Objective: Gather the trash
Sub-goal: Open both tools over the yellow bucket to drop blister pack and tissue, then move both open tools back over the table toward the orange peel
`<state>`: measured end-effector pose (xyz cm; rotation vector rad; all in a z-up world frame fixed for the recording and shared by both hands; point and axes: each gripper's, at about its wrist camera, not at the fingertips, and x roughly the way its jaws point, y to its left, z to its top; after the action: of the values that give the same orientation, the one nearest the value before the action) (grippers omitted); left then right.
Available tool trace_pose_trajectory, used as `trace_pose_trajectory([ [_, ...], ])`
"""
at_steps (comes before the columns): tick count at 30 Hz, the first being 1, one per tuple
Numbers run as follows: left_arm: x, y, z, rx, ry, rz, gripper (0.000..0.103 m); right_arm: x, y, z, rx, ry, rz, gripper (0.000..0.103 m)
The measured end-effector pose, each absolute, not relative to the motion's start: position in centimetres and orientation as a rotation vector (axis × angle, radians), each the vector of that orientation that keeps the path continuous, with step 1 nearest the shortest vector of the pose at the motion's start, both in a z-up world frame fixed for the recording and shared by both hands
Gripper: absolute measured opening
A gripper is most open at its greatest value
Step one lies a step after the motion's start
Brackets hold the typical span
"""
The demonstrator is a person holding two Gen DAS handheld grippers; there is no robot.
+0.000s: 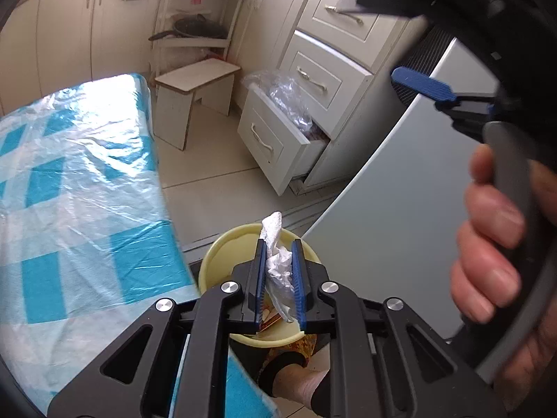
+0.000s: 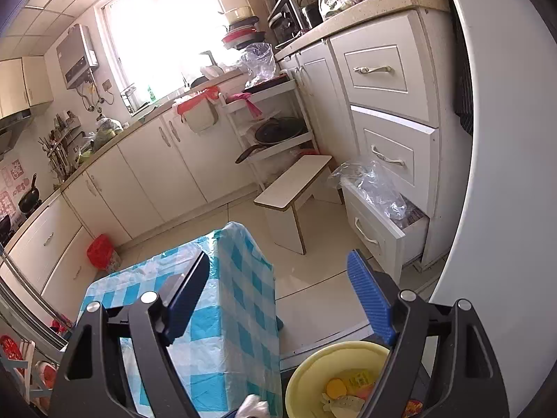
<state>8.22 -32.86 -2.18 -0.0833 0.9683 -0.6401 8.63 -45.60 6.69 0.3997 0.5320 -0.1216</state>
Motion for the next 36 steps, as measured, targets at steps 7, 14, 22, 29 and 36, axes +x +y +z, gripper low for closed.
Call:
trace_pose_trajectory([
  [7,9.0,-34.6,-3.1,-0.068,0.993,-0.601,0.053,8.0,-45.9,7.8,0.449,0.492,-0.115,0.078],
  [14,6.3,-26.9,0.0,-0.114,0.911,-0.482,0.074,8.4,-43.2,8.0,0.421,0.497,-0.083,0.081],
  [22,3.1,-17.5,0.9,-0.17,0.906,-0.363,0.08,9.8,-37.8,7.3,0.304,0.536,-0.017,0.085],
  [29,0.9,-13.0,0.8,-0.18,0.904,-0.304,0.081,11.1,-34.2,5.6,0.24,0.601,0.017,0.086],
  [36,-0.3,-10.5,-0.1,-0.194,0.922,-0.263,0.081,11.4,-31.7,4.4,0.186,0.64,0.046,0.087],
])
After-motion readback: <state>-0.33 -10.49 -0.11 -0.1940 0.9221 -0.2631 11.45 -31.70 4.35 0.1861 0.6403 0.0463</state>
